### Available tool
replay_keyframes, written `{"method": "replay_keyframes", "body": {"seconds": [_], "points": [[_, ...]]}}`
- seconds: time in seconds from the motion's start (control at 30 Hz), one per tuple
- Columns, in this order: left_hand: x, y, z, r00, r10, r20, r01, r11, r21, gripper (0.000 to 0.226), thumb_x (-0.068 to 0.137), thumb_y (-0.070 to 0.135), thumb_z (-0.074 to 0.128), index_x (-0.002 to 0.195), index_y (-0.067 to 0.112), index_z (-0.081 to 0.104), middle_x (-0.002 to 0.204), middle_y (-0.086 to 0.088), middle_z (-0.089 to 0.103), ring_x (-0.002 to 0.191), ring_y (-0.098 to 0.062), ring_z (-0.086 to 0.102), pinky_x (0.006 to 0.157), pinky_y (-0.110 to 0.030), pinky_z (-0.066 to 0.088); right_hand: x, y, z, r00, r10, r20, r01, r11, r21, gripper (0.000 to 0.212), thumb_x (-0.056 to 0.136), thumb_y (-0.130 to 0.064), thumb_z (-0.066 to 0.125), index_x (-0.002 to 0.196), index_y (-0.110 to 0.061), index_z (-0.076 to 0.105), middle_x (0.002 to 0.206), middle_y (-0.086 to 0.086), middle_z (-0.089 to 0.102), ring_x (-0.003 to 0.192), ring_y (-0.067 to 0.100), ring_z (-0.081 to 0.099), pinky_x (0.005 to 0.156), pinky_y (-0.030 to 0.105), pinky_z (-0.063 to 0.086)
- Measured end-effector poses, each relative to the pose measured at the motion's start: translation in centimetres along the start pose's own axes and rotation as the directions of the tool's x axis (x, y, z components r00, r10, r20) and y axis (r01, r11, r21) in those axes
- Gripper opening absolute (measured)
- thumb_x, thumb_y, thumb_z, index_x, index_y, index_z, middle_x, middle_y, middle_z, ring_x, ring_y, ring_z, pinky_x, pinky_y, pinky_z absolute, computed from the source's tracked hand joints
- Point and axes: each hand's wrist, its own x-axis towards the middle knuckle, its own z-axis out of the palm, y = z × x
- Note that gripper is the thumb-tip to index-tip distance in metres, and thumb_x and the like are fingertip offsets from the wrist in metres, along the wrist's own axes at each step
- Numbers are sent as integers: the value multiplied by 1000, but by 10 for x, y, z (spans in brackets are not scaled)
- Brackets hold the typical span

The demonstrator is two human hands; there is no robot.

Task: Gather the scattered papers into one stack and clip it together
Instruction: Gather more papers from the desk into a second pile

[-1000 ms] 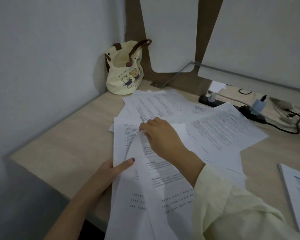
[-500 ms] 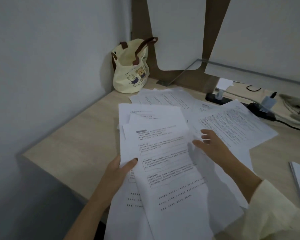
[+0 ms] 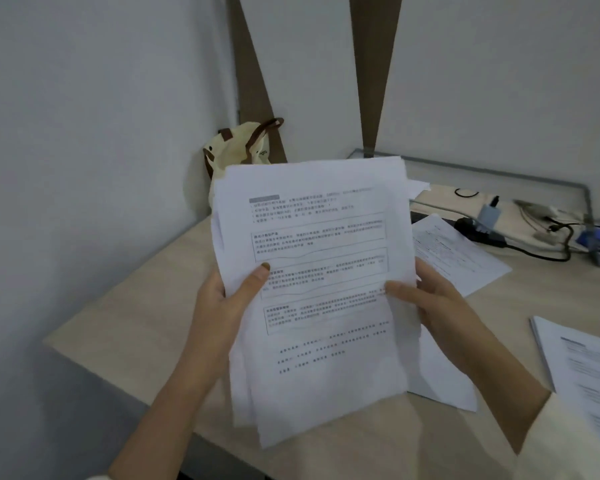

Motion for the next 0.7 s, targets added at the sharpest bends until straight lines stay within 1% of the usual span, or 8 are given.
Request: {"method": "replay_keyframes", "body": {"seconds": [0.1,0.2,0.27,0.3,0.4,0.5,0.6,0.7], "points": [[6,17,18,990,120,80,-121,992,18,32,81,11,63,110,23,63,104,11,73,96,-8,69,74,-21,56,-12,-18,-16,983,-158,-91,157,987,-22,36,86,-7,56,114,-30,61,111,-8,71,99,12,68,80,29,58],[10,27,37,974,182,132,-184,983,-3,37,77,11,64,113,17,61,103,10,73,95,-8,69,71,-17,54,-22,-28,-30,962,-233,-139,230,972,-40,36,87,-7,56,112,-32,61,110,-13,70,98,5,67,71,18,55],[9,27,48,971,180,161,-182,983,1,37,80,5,62,115,16,60,104,6,73,95,-9,69,70,-17,54,-28,-29,-38,958,-238,-160,235,971,-37,35,87,-8,56,114,-31,60,111,-13,70,98,5,67,69,14,54],[8,25,53,971,168,171,-171,985,5,37,82,3,61,116,16,59,106,5,72,95,-10,69,70,-18,54,-31,-27,-41,957,-234,-173,231,972,-39,35,88,-9,56,116,-29,59,111,-12,70,98,5,67,69,15,55],[6,12,61,976,114,188,-125,991,49,33,83,4,62,111,22,60,109,4,70,98,-14,68,75,-24,57,-38,-20,-45,952,-214,-219,211,977,-38,35,88,-10,57,118,-27,59,111,-9,70,99,9,67,77,27,56],[2,4,64,978,84,193,-100,992,76,33,82,8,64,109,27,60,107,8,72,98,-12,68,75,-26,57,-42,-13,-46,938,-205,-280,213,977,0,33,87,-10,57,114,-27,63,111,-8,71,100,12,67,83,31,54],[-1,8,68,976,106,189,-116,992,39,35,84,4,62,113,22,59,105,10,71,94,-7,68,70,-18,55,-43,-17,-47,917,-235,-322,253,967,16,28,87,-10,58,109,-25,66,105,-7,73,95,11,69,76,25,57],[1,10,69,974,133,183,-138,990,14,35,83,2,62,113,19,57,103,11,70,91,-4,68,68,-15,54,-43,-21,-50,916,-260,-304,282,959,30,30,86,-11,59,113,-23,62,105,-10,73,92,5,69,67,15,54]]}}
